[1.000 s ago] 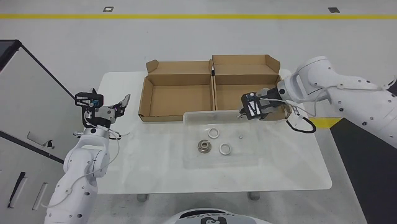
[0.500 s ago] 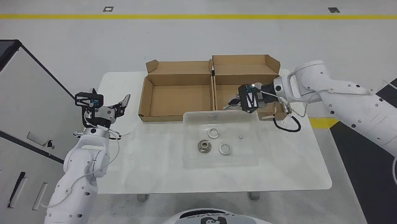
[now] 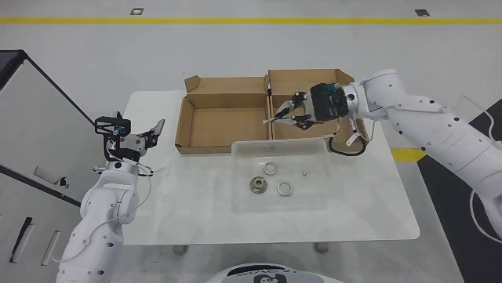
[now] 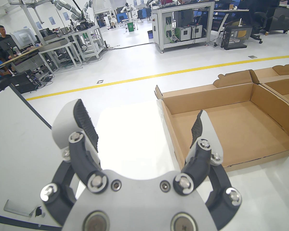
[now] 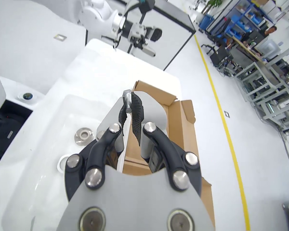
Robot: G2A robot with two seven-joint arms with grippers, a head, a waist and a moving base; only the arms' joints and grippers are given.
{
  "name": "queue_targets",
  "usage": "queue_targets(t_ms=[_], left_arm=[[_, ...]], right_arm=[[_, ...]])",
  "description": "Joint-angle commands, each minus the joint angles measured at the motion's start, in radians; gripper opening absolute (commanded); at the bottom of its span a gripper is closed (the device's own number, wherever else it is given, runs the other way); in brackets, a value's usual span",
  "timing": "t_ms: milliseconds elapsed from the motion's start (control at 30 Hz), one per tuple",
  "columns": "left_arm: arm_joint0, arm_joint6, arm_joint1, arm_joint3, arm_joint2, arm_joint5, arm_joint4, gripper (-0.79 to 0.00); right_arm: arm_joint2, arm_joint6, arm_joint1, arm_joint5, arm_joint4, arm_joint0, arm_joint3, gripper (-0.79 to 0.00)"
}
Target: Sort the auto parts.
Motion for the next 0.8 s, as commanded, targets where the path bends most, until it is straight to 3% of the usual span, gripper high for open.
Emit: queue_targets(t_ms=[0,200,767], left_arm=[[0.000,0.000,0.000,0.000,0.000,0.000,0.000,0.000],[0.000,0.000,0.000,0.000,0.000,0.000,0.000,0.000],[0.000,0.000,0.000,0.000,0.000,0.000,0.000,0.000]], right_arm=[[0.012,-0.099,-0.006,-0.023,-0.019,-0.010,0.019,-0.785],[0.045,-0.197,-0.010,-0.005,-0.002,-0.047,-0.008,-0.785],[0.244,-0.156,0.021,-0.046,0.248,-0.207,-0.213,-0.785]])
